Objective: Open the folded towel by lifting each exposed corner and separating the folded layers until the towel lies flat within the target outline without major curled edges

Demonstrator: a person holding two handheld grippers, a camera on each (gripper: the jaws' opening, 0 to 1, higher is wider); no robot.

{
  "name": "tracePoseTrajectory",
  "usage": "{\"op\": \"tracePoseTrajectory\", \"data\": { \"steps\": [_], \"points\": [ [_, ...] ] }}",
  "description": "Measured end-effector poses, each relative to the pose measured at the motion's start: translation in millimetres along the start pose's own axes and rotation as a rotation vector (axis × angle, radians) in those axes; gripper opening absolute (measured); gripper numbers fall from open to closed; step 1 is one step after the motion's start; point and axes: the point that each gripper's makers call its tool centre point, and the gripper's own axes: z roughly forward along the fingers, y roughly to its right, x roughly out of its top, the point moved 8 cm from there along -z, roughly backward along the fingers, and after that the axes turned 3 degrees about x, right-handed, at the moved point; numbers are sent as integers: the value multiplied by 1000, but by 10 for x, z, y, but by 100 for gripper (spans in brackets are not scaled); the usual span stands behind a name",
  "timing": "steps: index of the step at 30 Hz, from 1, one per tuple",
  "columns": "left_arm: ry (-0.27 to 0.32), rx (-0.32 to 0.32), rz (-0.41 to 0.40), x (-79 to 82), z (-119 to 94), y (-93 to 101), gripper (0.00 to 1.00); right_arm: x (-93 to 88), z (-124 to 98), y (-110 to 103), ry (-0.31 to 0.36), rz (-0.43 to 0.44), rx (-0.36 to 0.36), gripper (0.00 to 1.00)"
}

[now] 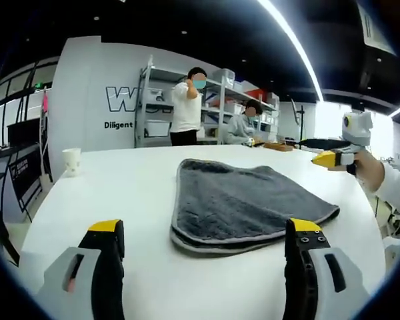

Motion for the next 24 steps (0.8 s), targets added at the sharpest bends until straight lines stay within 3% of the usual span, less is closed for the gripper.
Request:
{"op": "tracePoseTrajectory", "data": {
  "steps": [4, 5, 9, 14, 16, 20, 24],
  "points": [
    [1, 0, 2, 0, 0, -1, 100, -184, -341, -62, -17, 27, -36, 86],
    [0, -2, 2, -4, 0, 3, 100, -187, -389, 48, -18, 31, -49, 87],
    [-8, -4, 5, -25, 13, 12, 100, -281, -559, 37, -26, 72, -57, 92],
    [-14, -16, 17, -38, -3, 59, 100, -322, -662, 5, -13, 126, -53, 98],
    [-20, -17, 31, -51, 4, 48, 100, -325, -686, -88, 65, 138, -48, 99],
    [-16, -14, 18, -81, 5, 6, 100, -428, -704, -146, 38, 138, -34, 99],
    [-24, -4, -11, -121, 35, -53, 100, -500, -741, -117, 57, 153, -42, 99]
  ]
}}
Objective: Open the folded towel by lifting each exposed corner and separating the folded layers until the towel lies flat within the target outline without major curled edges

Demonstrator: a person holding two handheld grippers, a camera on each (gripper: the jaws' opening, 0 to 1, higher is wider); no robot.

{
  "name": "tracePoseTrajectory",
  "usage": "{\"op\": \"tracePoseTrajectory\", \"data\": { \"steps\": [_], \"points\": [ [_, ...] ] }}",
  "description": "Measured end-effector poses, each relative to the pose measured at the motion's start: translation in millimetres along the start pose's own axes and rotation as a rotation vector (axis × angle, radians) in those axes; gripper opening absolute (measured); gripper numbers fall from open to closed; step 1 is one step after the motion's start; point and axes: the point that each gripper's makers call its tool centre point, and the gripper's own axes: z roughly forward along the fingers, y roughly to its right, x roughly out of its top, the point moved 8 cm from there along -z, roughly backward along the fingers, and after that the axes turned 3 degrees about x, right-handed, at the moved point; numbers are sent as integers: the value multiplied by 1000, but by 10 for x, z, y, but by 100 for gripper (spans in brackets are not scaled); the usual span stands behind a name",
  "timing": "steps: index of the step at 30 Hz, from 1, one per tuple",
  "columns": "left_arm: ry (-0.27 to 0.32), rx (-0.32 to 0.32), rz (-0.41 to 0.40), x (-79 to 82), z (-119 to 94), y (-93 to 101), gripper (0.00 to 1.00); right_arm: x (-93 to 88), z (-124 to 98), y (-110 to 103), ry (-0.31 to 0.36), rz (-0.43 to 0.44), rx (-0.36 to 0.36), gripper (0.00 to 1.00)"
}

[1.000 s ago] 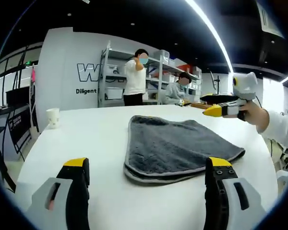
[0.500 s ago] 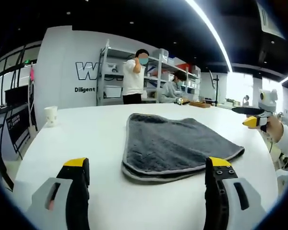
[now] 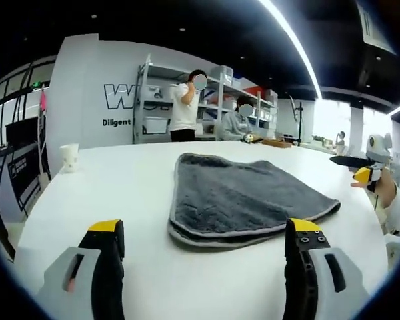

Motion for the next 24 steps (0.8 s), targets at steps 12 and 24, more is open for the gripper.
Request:
{"op": "tracePoseTrajectory", "data": {
  "steps": [12, 24],
  "points": [
    [-49, 11, 36, -86, 104, 21, 100, 136, -233, 140, 66, 18, -25, 99],
    [-79, 23, 69, -187, 164, 32, 100, 81, -381, 212, -14, 28, -2, 99]
  ]
}}
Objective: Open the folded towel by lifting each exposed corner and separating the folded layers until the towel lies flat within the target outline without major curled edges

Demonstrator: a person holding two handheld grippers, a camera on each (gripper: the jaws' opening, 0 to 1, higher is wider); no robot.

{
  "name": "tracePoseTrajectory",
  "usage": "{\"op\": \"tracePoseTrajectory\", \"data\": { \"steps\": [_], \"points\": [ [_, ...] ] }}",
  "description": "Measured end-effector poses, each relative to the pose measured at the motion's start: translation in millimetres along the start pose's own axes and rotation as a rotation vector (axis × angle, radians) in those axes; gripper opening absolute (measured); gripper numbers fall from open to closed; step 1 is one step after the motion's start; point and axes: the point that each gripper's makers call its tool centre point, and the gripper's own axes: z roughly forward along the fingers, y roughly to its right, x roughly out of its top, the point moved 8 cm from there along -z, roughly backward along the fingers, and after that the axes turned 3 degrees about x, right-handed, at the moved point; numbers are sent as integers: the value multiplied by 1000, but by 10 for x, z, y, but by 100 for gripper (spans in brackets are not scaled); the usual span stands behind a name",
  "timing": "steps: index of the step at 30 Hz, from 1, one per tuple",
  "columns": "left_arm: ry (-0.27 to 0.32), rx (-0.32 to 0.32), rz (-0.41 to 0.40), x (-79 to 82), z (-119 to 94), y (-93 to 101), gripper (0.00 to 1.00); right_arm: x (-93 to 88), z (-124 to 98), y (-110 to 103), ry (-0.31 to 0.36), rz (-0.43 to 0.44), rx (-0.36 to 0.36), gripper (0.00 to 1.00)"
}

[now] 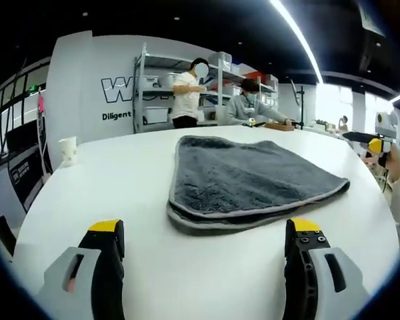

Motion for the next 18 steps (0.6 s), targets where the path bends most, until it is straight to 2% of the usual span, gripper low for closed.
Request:
{"op": "tracePoseTrajectory", "data": {
  "steps": [7, 12, 18],
  "points": [
    [11, -10, 4, 13, -6, 16, 100, 48, -7, -19, -7, 0, -11, 99],
    [25, -10, -8, 9, -8, -4, 100, 66, 22, -159, -22, -10, 36, 99],
    [42, 19, 2, -4, -68, -10, 100, 83, 7, -294, -27, -40, 85, 99]
  ]
}}
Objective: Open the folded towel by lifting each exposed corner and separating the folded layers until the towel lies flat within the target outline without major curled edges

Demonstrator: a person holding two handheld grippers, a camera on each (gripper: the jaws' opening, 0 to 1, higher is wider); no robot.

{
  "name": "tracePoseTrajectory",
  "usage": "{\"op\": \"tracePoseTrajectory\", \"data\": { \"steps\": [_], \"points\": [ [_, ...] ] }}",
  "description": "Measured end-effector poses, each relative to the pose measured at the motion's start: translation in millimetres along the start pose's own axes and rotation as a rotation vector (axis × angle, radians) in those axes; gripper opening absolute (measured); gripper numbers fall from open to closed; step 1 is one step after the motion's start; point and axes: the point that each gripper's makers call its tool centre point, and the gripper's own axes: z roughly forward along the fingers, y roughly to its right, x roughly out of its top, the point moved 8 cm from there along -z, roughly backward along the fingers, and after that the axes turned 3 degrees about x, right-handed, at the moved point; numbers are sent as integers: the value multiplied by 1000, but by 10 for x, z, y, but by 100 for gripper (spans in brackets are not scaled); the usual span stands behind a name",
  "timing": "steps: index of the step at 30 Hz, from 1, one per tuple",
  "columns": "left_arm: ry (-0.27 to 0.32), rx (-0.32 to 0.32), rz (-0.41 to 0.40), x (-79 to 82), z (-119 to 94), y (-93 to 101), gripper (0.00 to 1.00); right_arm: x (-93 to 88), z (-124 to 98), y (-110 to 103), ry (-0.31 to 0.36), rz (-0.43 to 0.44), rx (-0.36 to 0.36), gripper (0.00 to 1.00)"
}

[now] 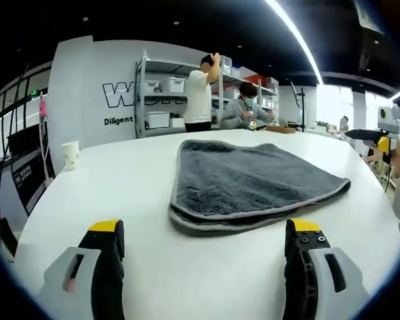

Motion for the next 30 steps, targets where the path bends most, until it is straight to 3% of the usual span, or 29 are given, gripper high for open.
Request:
{"op": "tracePoseTrajectory", "data": {
  "steps": [6, 13, 17, 22, 30],
  "points": [
    [22, -15, -61, -24, -15, 54, 100, -17, -12, -64, -27, -15, 25, 99],
    [43, -41, -84, -32, 54, 62, 96, 54, -35, -99, 12, -5, 30, 99],
    [103, -58, -199, 31, 131, 57, 91, 38, -8, -143, -4, -16, 39, 99],
    [63, -33, -174, 32, 294, 126, 88, 24, -2, -168, -18, -8, 57, 99],
    [31, -12, -182, 36, 425, 152, 78, 97, -98, -76, 6, -20, -1, 99]
  ]
}}
